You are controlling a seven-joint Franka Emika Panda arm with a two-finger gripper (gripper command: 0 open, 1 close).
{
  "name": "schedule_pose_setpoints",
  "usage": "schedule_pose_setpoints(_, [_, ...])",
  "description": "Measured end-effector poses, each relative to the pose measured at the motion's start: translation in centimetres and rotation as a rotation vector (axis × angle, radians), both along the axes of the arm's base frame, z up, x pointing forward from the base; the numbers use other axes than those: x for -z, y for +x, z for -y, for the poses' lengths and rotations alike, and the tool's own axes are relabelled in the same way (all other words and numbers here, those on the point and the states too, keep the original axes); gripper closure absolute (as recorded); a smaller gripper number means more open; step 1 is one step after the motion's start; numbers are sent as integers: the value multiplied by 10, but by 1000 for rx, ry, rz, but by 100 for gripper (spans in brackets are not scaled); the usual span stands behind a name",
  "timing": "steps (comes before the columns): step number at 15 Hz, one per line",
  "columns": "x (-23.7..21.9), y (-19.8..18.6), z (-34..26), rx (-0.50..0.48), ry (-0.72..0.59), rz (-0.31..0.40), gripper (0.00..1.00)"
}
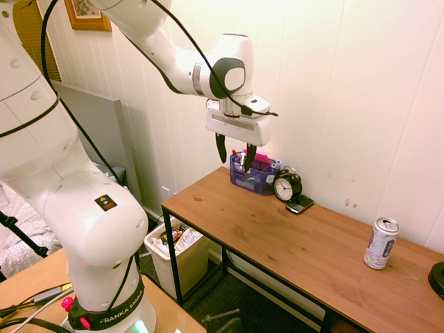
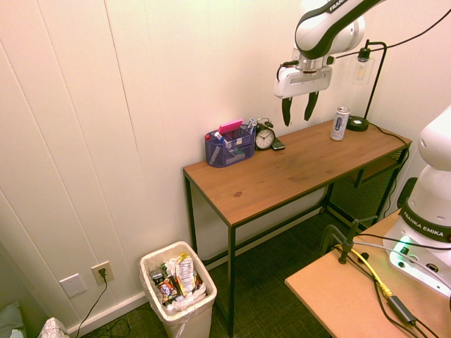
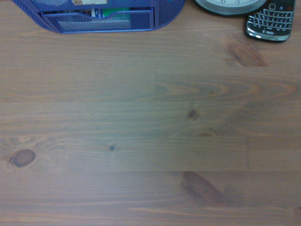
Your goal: Throw the can in the trash bin
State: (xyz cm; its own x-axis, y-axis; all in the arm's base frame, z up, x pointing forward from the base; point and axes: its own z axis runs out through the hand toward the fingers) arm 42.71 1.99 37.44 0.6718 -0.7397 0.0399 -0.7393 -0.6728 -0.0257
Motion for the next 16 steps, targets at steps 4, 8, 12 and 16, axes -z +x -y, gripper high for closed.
schedule_pose_setpoints(4, [10,3,23,60,27,26,0])
schedule_pose_setpoints(8, [38,11,112,229,81,57,0])
schedule_pose_setpoints(12, [47,26,200,394,115,98,0])
schedule_pose_setpoints(16, [50,39,278,575,91,109,0])
